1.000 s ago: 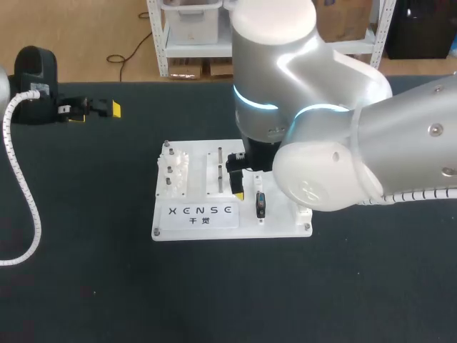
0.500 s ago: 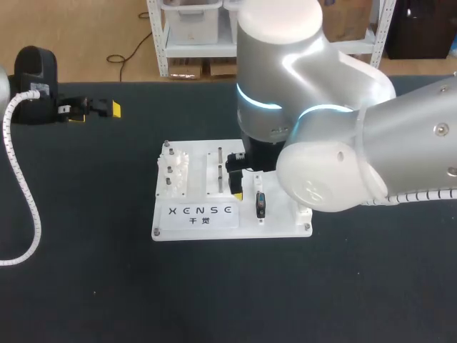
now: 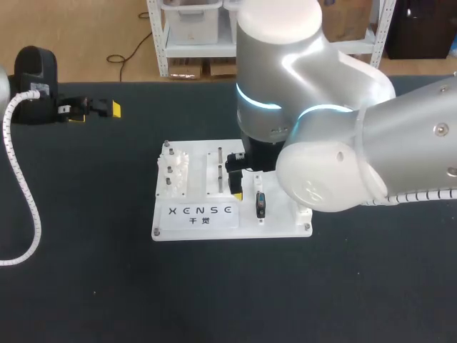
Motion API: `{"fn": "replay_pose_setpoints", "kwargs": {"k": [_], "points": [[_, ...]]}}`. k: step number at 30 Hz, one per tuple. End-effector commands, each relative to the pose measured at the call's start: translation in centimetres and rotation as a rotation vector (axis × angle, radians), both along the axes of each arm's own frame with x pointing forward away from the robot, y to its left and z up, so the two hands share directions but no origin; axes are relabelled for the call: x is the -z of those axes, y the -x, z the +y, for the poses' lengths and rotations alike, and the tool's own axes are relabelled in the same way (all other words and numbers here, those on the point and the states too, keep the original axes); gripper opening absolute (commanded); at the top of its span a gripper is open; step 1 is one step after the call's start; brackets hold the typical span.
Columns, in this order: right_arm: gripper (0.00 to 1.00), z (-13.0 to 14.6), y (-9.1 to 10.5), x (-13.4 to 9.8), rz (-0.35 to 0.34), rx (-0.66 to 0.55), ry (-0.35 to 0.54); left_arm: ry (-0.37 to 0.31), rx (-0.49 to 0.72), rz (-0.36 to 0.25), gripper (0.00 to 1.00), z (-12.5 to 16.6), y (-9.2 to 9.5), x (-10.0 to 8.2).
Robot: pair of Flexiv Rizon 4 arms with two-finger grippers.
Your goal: Insert the USB connector, Ethernet cable, and multi-pin plug into their matching sockets one by one.
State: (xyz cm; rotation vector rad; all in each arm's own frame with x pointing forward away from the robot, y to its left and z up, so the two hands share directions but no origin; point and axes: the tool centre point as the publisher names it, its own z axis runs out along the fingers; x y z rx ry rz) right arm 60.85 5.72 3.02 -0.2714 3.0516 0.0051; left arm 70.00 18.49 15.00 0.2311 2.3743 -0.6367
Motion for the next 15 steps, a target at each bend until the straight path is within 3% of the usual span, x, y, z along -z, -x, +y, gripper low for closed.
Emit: {"fn": "replay_pose_setpoints", "kwargs": {"k": [1, 15], "points": [[1.0, -0.1, 0.1, 0.0, -0.001, 0.0, -0.002, 0.0, 0.0, 0.0, 1.0, 0.0, 0.0, 0.0], [1.0, 1.1, 0.9, -0.1, -0.024, -0.012, 0.061, 0.0, 0.0, 0.0, 1.0, 0.0, 0.0, 0.0]]}}
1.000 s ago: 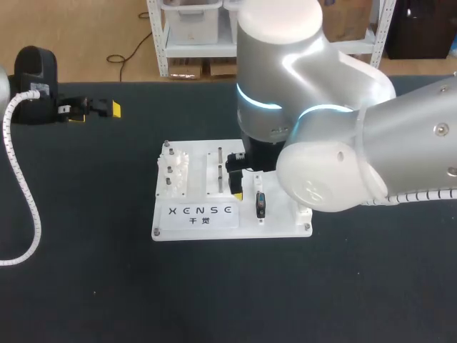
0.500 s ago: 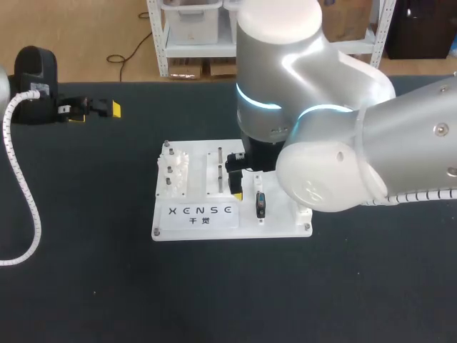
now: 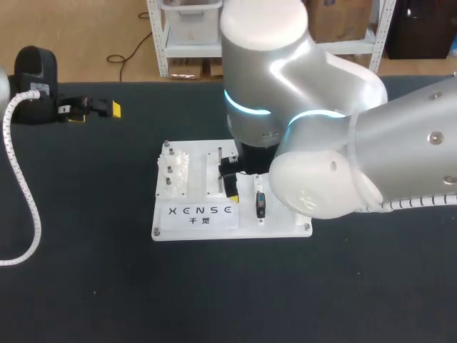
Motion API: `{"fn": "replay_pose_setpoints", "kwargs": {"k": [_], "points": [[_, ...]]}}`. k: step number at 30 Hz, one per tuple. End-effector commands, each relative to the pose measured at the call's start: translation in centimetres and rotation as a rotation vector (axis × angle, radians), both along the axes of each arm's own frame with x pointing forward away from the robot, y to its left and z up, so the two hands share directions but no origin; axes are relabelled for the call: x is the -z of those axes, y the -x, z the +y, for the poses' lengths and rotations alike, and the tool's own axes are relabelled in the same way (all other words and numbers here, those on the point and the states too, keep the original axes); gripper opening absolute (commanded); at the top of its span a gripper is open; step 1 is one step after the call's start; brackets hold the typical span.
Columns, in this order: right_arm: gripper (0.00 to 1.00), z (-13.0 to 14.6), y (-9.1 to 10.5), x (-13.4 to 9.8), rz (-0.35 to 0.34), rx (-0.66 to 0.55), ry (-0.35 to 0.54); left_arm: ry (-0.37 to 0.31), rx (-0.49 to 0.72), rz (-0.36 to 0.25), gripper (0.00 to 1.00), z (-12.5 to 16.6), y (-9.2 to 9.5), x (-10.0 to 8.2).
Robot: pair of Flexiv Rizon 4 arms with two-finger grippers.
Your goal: Insert the USB connector, Ethernet cable, and multi-pin plug into their matching sockets one by one.
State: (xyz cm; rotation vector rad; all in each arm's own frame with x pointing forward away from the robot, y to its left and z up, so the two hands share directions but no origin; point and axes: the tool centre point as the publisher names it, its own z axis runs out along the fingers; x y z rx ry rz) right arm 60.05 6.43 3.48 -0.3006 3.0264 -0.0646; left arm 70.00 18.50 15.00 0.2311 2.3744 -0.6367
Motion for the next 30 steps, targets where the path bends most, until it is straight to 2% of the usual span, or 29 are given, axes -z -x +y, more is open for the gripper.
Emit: {"fn": "replay_pose_setpoints", "kwargs": {"k": [1, 23, 25, 28, 30], "points": [[1.0, 0.3, 0.2, 0.5, 0.008, 0.012, 0.016, 0.0, 0.0, 0.0, 1.0, 0.0, 0.0, 0.0], [1.0, -0.3, 1.0, 1.9, 0.035, 0.056, -0.016, 0.0, 0.0, 0.0, 1.0, 0.0, 0.0, 0.0], [0.93, -0.4, 1.1, 2.0, 0.041, 0.064, -0.021, 0.0, 0.0, 0.0, 1.0, 0.0, 0.0, 0.0], [0.9, -0.5, 1.2, 2.1, 0.044, 0.07, -0.027, 0.0, 0.0, 0.0, 1.0, 0.0, 0.0, 0.0], [0.82, -0.5, 1.2, 2.1, 0.04, 0.074, -0.032, 0.0, 0.0, 0.0, 1.0, 0.0, 0.0, 0.0]]}}
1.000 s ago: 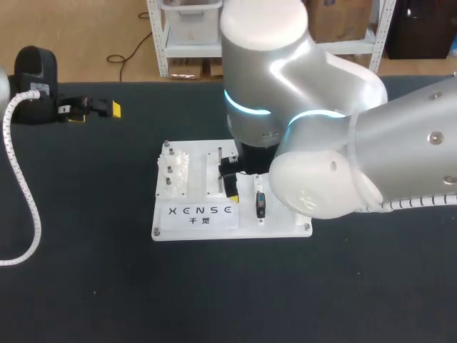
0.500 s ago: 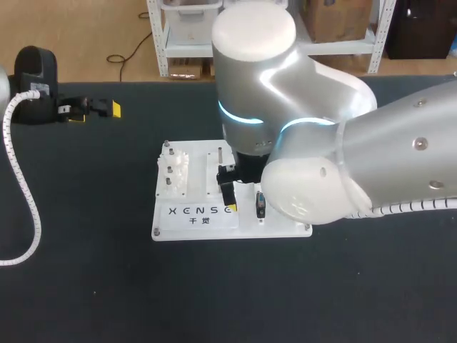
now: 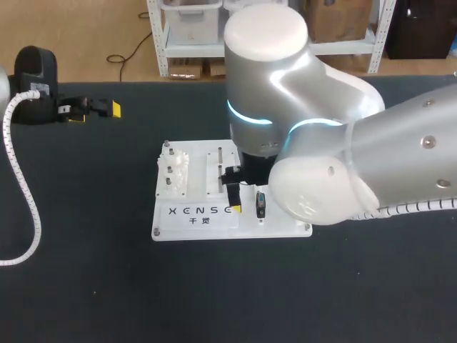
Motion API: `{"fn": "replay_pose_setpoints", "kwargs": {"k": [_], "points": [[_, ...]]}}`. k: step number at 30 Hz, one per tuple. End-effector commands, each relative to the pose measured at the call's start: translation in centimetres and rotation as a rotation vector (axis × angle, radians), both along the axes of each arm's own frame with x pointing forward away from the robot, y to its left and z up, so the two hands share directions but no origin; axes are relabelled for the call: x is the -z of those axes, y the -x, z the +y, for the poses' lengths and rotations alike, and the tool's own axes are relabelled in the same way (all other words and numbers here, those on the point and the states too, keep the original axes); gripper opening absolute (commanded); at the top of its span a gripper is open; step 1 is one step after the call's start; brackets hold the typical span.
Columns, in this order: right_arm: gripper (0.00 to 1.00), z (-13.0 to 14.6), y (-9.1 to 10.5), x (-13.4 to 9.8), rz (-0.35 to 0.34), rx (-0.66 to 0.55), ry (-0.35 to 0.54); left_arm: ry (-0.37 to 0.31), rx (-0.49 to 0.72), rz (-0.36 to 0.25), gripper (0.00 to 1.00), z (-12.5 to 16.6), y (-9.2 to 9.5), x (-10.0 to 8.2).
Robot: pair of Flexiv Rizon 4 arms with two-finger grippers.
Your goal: Insert the USB connector, Ethernet cable, and multi-pin plug into their matching sockets one by one.
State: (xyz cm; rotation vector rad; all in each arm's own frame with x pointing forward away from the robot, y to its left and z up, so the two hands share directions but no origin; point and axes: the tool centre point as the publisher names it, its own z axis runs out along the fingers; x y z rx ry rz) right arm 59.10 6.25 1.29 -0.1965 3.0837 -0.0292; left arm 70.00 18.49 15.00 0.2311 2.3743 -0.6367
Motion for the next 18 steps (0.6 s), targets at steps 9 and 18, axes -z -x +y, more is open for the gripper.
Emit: {"fn": "replay_pose_setpoints", "kwargs": {"k": [9, 18], "points": [[0.49, -0.47, 0.0, -0.52, -0.023, 0.019, -0.023, 0.0, 0.0, 0.0, 1.0, 0.0, 0.0, 0.0], [0.42, -0.27, 0.09, -0.19, -0.011, 0.027, -0.027, 0.0, 0.0, 0.0, 1.0, 0.0, 0.0, 0.0]]}}
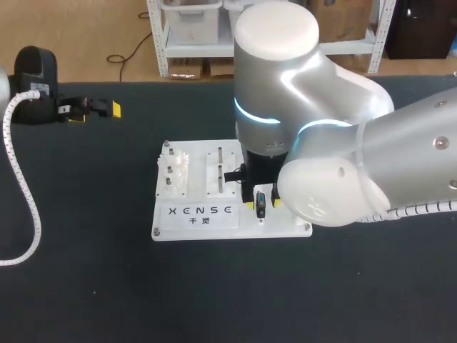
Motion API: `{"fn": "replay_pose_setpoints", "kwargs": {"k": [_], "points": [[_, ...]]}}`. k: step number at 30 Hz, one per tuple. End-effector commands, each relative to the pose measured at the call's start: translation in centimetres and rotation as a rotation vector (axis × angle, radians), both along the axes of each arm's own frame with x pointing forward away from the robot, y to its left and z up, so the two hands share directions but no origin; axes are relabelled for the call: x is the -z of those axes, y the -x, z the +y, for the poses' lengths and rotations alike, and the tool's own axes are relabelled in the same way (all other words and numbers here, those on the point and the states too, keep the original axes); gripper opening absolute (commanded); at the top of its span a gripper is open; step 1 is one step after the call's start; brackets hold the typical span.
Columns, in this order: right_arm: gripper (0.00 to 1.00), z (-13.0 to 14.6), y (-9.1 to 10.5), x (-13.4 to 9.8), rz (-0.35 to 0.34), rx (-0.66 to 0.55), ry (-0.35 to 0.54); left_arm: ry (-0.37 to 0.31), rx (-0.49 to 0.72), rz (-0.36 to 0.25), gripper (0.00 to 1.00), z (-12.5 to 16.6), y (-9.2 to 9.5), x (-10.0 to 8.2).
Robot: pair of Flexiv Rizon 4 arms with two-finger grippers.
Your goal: Insert the USB connector, Ethernet cable, and multi-pin plug into their matching sockets one by one.
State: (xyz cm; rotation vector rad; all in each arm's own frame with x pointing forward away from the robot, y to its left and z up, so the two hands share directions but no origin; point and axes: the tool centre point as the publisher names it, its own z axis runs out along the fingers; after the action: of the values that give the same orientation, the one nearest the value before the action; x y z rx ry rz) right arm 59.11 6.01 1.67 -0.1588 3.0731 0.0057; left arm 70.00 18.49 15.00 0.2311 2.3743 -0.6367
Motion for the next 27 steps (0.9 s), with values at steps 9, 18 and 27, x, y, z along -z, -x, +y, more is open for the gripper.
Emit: {"fn": "replay_pose_setpoints", "kwargs": {"k": [9, 18, 27], "points": [[0.36, -0.01, -0.02, 0.35, 0.007, 0.019, -0.001, 0.0, 0.0, 0.0, 1.0, 0.0, 0.0, 0.0], [0.18, 0.01, 0.0, 0.59, 0.016, 0.024, 0.001, 0.0, 0.0, 0.0, 1.0, 0.0, 0.0, 0.0], [0.0, 0.1, -0.12, 0.43, 0.006, 0.01, 0.009, 0.0, 0.0, 0.0, 1.0, 0.0, 0.0, 0.0]]}}
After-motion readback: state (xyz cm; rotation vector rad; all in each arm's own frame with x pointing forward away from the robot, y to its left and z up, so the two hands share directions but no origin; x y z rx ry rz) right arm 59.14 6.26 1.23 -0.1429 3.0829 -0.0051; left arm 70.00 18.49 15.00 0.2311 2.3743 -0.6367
